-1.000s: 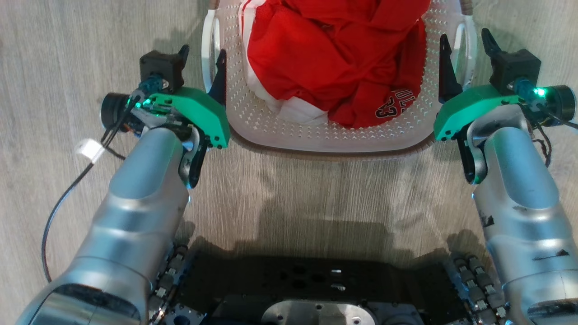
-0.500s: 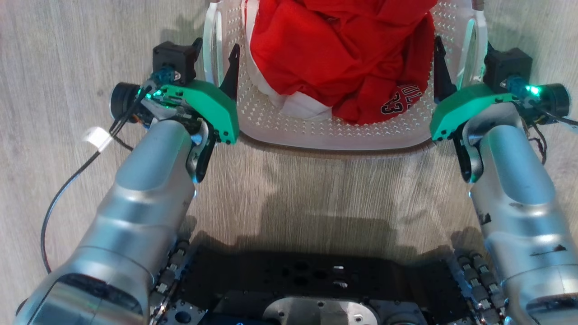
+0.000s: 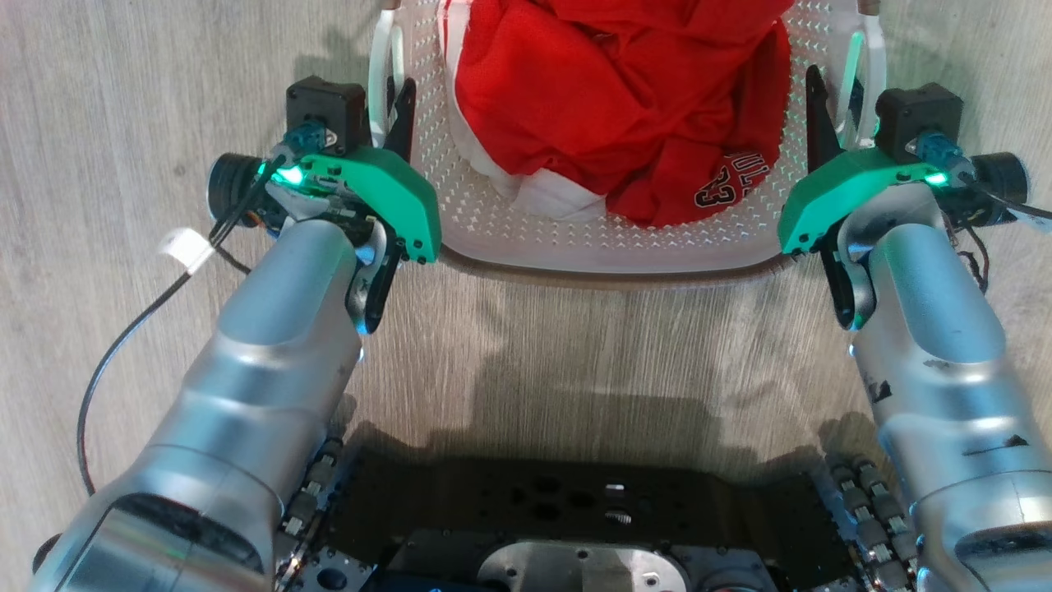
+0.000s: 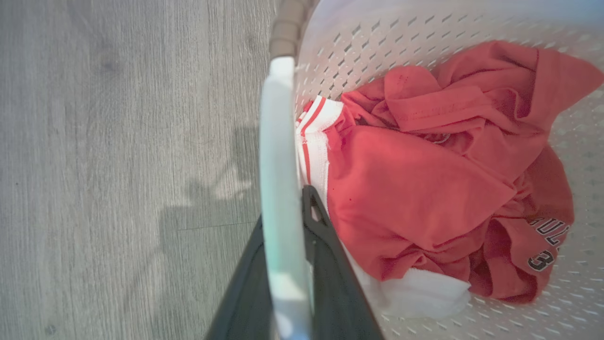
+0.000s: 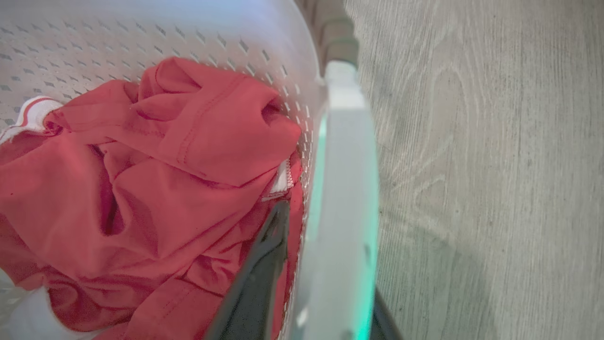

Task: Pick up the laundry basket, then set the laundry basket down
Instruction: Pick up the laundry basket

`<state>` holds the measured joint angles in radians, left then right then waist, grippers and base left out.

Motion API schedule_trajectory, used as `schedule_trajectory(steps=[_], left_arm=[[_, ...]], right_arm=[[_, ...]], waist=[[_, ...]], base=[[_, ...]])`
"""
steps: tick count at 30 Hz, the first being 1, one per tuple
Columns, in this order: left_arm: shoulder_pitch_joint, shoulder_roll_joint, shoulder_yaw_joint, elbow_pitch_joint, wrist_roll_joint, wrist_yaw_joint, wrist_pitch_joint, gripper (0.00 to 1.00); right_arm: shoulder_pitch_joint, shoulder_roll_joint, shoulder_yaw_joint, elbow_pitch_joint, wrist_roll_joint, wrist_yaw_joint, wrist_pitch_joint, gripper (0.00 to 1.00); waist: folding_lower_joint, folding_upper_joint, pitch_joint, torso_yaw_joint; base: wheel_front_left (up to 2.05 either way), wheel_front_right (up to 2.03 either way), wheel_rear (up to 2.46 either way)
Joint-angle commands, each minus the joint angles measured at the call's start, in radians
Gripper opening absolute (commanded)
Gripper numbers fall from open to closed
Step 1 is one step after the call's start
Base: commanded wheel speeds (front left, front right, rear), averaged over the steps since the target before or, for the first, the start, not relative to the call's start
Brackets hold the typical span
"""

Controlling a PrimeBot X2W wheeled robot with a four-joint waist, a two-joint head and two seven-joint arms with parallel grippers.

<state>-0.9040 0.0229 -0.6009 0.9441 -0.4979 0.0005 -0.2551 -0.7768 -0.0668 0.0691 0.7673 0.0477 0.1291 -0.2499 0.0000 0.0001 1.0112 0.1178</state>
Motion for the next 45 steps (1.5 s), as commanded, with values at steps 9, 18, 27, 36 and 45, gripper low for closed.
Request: schedule_trajectory(steps=[9, 18, 27, 36, 45], left_arm=[[0.023, 0.027, 0.006, -0.002, -0.007, 0.008, -0.007, 0.0], [0.059, 0.027, 0.0, 0.02, -0.012, 0.008, -0.007, 0.0], [0.127, 0.027, -0.02, 0.069, -0.037, 0.003, -0.007, 0.0], [0.202, 0.027, -0.07, 0.157, -0.089, -0.017, -0.007, 0.0], [0.291, 0.027, -0.153, 0.231, -0.191, -0.031, 0.047, 0.0]], right_arm=[[0.032, 0.017, 0.04, 0.028, 0.028, 0.002, -0.012, 0.0], [0.041, 0.017, 0.077, 0.096, 0.072, 0.002, -0.012, 0.0], [0.064, 0.017, 0.132, 0.206, 0.137, 0.002, -0.012, 0.0], [0.101, 0.017, 0.247, 0.33, 0.25, 0.002, -0.012, 0.0], [0.166, 0.017, 0.399, 0.423, 0.426, 0.002, 0.057, 0.0]], waist=[[0.0, -0.0001, -0.025, -0.004], [0.0, -0.0001, -0.094, -0.016], [0.0, -0.0001, -0.219, -0.034], [0.0, -0.0001, -0.364, -0.047], [0.0, -0.0001, -0.535, -0.065]], base=[[0.0, 0.0, 0.0], [0.0, 0.0, 0.0], [0.0, 0.0, 0.0], [0.0, 0.0, 0.0], [0.0, 0.0, 0.0]])
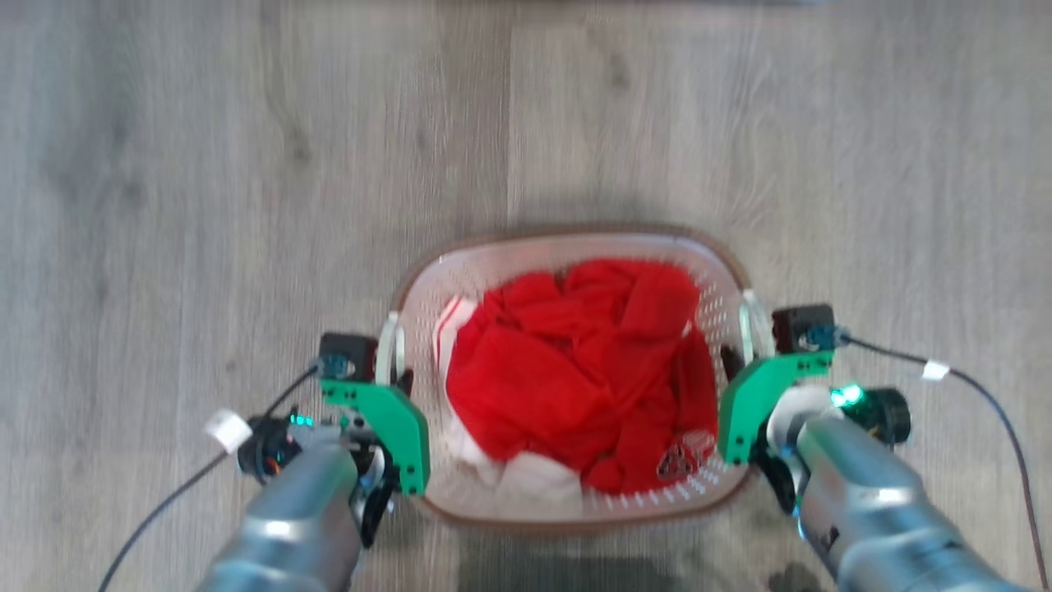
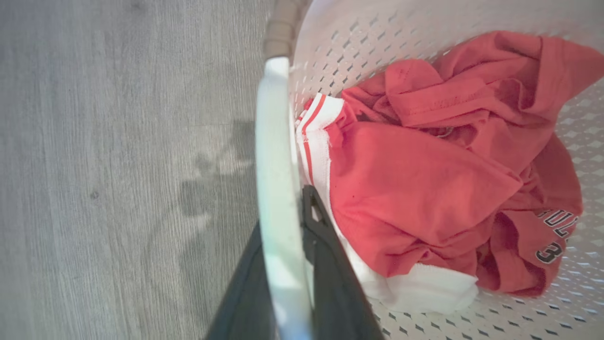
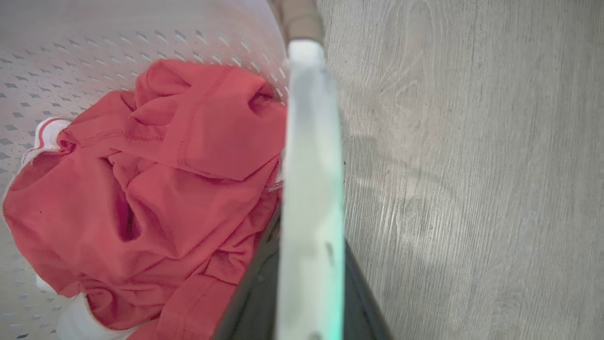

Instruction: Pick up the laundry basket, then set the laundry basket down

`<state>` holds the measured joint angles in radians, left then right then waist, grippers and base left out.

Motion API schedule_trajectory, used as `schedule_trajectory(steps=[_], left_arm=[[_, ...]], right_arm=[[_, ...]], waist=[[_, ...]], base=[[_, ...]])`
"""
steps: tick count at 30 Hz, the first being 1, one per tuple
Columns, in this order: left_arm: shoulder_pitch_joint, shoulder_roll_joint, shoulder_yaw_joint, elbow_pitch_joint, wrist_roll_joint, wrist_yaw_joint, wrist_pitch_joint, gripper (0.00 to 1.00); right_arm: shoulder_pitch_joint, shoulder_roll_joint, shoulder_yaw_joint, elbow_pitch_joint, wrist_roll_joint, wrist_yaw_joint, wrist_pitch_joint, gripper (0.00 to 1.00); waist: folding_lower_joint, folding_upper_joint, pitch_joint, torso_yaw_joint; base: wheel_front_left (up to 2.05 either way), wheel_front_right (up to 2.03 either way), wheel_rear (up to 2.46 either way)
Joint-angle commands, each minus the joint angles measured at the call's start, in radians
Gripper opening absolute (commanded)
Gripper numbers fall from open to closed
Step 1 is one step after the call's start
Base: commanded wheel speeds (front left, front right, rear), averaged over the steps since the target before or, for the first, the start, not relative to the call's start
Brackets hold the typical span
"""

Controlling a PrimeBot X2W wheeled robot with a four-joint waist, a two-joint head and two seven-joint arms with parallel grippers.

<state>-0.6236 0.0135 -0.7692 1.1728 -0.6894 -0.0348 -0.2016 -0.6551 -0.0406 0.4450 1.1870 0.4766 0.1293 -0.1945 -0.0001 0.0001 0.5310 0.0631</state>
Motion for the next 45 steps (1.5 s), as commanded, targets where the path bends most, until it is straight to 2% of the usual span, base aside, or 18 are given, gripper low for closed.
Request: schedule_trajectory(steps=[1, 22, 45], left_arm=[[0.031, 0.037, -0.002, 0.009, -0.016, 0.004, 0.003, 0.0], [0.216, 0.037, -0.123, 0.046, -0.128, 0.015, 0.039, 0.0], [0.246, 0.037, -0.172, 0.073, -0.177, 0.016, 0.023, 0.0]], right_arm=[[0.063, -0.01, 0.051, 0.011, 0.024, 0.001, 0.013, 0.0], [0.232, -0.01, 0.289, 0.0, 0.209, 0.001, 0.096, 0.0], [0.262, -0.01, 0.409, 0.003, 0.325, 0.001, 0.09, 0.0]], waist=[[0.0001, -0.0001, -0.092, -0.014], [0.0001, -0.0001, -0.402, -0.039], [0.0001, -0.0001, -0.505, -0.058]], base=[[0.0, 0.0, 0.0], [0.0, 0.0, 0.0], [0.0, 0.0, 0.0]])
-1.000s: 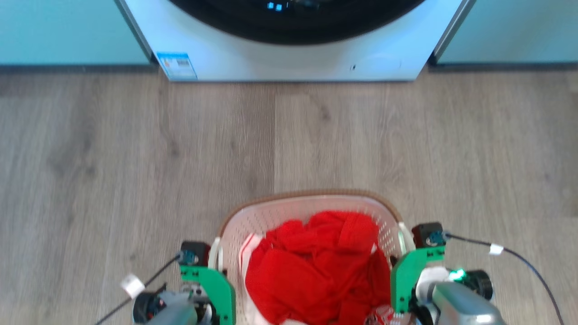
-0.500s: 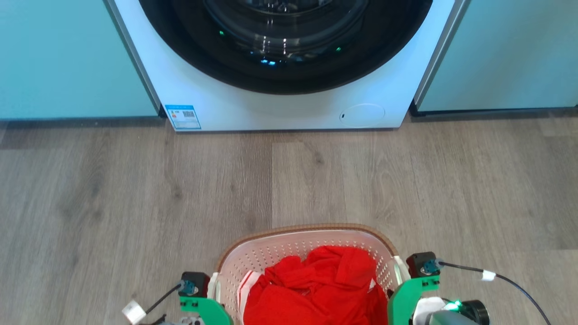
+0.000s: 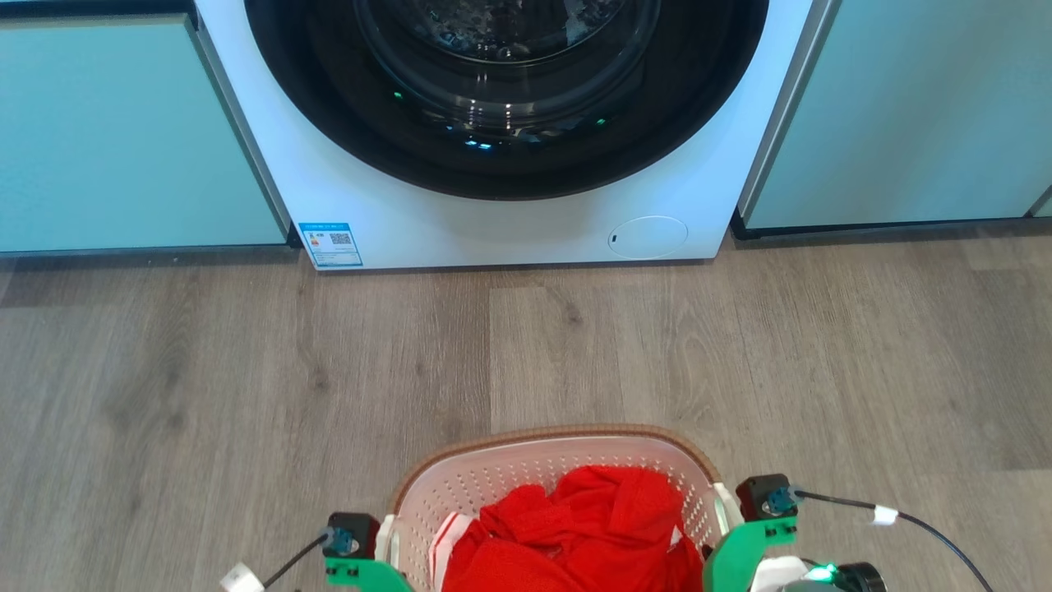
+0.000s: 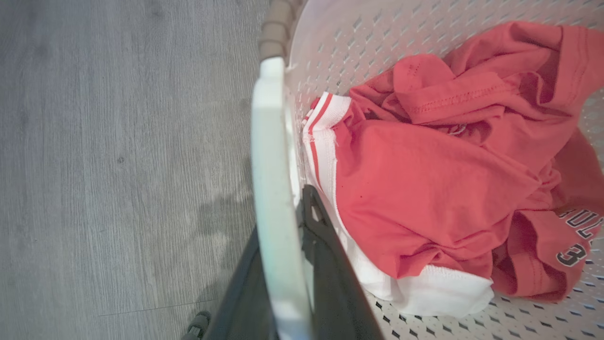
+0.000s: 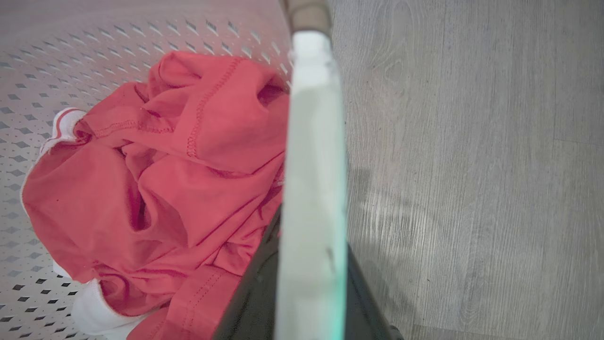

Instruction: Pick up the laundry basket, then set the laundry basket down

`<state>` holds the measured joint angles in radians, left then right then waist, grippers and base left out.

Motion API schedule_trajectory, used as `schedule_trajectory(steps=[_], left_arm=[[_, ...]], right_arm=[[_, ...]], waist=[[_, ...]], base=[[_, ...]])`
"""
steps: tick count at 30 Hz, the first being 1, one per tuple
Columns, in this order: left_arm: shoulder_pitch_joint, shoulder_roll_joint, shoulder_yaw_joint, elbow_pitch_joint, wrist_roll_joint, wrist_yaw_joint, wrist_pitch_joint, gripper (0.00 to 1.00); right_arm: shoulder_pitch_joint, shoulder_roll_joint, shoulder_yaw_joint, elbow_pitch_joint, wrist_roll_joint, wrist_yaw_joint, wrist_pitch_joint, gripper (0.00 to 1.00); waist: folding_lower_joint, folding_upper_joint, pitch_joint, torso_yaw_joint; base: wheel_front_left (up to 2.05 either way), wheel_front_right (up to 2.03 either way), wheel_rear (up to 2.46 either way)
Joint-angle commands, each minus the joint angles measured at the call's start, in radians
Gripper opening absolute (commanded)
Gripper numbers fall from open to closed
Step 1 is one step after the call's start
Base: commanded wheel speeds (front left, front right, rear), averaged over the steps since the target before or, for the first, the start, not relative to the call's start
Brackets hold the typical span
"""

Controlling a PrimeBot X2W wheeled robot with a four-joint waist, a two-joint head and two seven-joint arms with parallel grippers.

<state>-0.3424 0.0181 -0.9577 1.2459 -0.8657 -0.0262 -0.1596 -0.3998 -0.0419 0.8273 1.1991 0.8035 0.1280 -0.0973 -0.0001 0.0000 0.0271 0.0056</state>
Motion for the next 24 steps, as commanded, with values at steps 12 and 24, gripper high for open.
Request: schedule_trajectory(steps=[12, 24], left_arm=[[-0.048, 0.032, -0.006, 0.004, -0.019, 0.008, -0.026, 0.0], [-0.062, 0.032, -0.025, 0.01, -0.035, 0.009, -0.033, 0.0]], right_arm=[[-0.016, -0.008, 0.065, 0.005, 0.035, 0.003, -0.021, 0.0], [-0.032, -0.008, 0.099, 0.011, 0.066, 0.003, -0.033, 0.0]], waist=[[0.0001, 0.0, 0.004, -0.003], [0.0001, 0.0, 0.012, -0.008]], base=[[0.0, 0.0, 0.0], [0.0, 0.0, 0.0]])
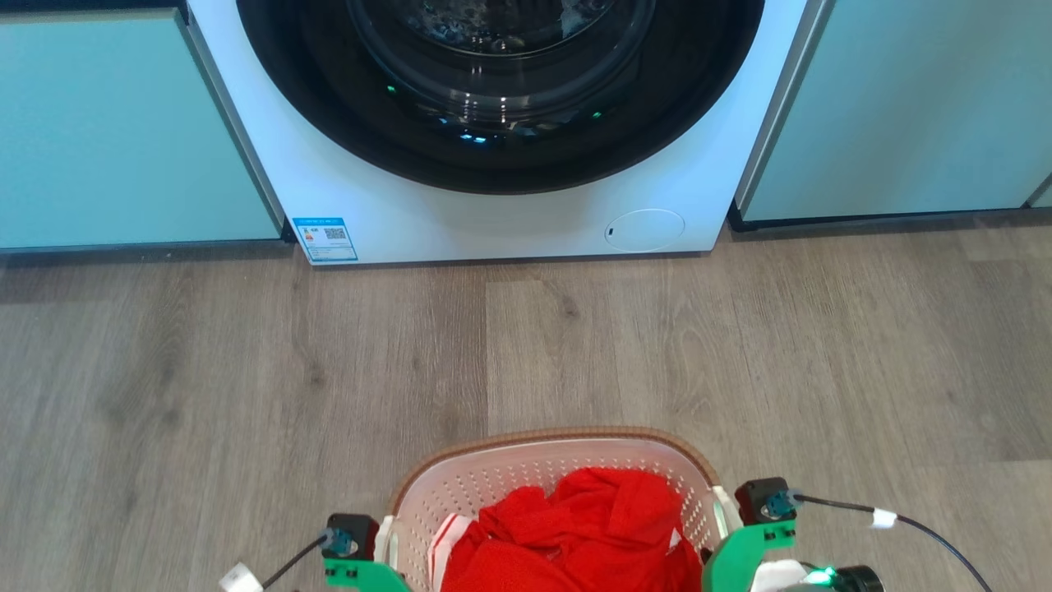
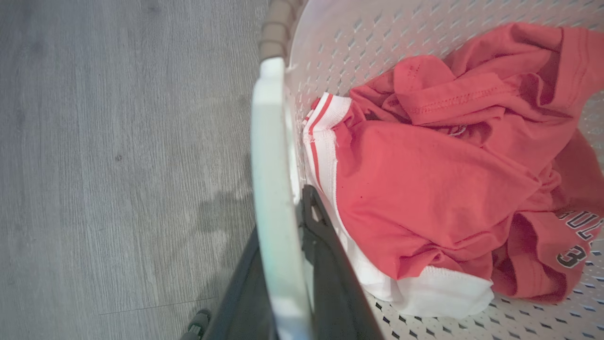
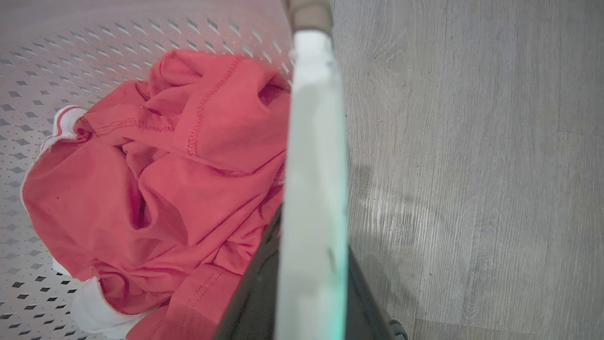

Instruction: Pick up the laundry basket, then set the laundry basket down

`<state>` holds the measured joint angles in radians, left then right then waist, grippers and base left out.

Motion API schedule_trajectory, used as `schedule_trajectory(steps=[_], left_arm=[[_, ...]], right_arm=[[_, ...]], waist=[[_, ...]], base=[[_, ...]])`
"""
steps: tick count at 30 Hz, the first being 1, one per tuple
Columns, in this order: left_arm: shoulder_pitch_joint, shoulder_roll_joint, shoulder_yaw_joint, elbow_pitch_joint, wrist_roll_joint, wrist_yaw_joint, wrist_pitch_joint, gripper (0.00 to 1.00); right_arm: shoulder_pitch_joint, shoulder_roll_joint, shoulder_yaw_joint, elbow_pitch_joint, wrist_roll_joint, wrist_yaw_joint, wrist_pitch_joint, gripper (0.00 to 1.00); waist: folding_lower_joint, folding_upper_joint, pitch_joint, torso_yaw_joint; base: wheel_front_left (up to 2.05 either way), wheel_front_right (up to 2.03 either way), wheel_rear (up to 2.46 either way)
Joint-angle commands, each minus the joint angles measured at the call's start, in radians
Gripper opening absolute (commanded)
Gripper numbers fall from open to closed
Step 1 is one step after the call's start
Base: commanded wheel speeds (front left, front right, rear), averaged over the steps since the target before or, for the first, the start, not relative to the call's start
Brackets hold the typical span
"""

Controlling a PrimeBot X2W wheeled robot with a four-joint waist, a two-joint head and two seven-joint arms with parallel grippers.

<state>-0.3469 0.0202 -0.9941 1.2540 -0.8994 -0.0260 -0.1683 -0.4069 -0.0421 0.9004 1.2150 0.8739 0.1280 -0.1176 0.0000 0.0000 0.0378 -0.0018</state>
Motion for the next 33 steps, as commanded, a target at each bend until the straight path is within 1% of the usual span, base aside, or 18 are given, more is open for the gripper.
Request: schedule_trajectory(steps=[1, 10, 19, 22, 23, 33], left_arm=[[-0.059, 0.03, 0.01, 0.003, -0.003, 0.009, -0.024, 0.0], [-0.078, 0.03, -0.001, 0.005, -0.012, 0.01, -0.028, 0.0], [-0.144, 0.03, -0.005, 0.01, -0.018, 0.011, -0.039, 0.0], [-0.181, 0.03, -0.005, 0.013, -0.016, 0.011, -0.044, 0.0], [-0.209, 0.03, -0.005, 0.015, -0.014, 0.012, -0.048, 0.0], [-0.371, 0.03, -0.001, 0.019, -0.005, 0.013, -0.068, 0.0]], right_arm=[[-0.027, -0.008, 0.028, -0.005, -0.002, 0.003, -0.013, 0.0], [-0.05, -0.008, 0.044, 0.002, 0.014, 0.003, -0.022, 0.0], [-0.118, -0.008, 0.055, 0.014, 0.019, 0.003, -0.037, 0.0], [-0.157, -0.008, 0.056, 0.018, 0.017, 0.003, -0.041, 0.0], [-0.188, -0.008, 0.057, 0.022, 0.013, 0.003, -0.047, 0.0], [-0.362, -0.008, 0.049, 0.052, -0.025, 0.003, -0.085, 0.0]], waist=[[0.0, 0.0, 0.002, -0.001], [0.0, 0.0, 0.026, 0.0], [0.0, 0.0, 0.1, 0.001], [0.0, 0.0, 0.14, 0.001], [0.0, 0.0, 0.171, 0.002], [0.0, 0.0, 0.363, 0.011]], base=[[0.0, 0.0, 0.0], [0.0, 0.0, 0.0], [0.0, 0.0, 0.0], [0.0, 0.0, 0.0], [0.0, 0.0, 0.0], [0.0, 0.0, 0.0]])
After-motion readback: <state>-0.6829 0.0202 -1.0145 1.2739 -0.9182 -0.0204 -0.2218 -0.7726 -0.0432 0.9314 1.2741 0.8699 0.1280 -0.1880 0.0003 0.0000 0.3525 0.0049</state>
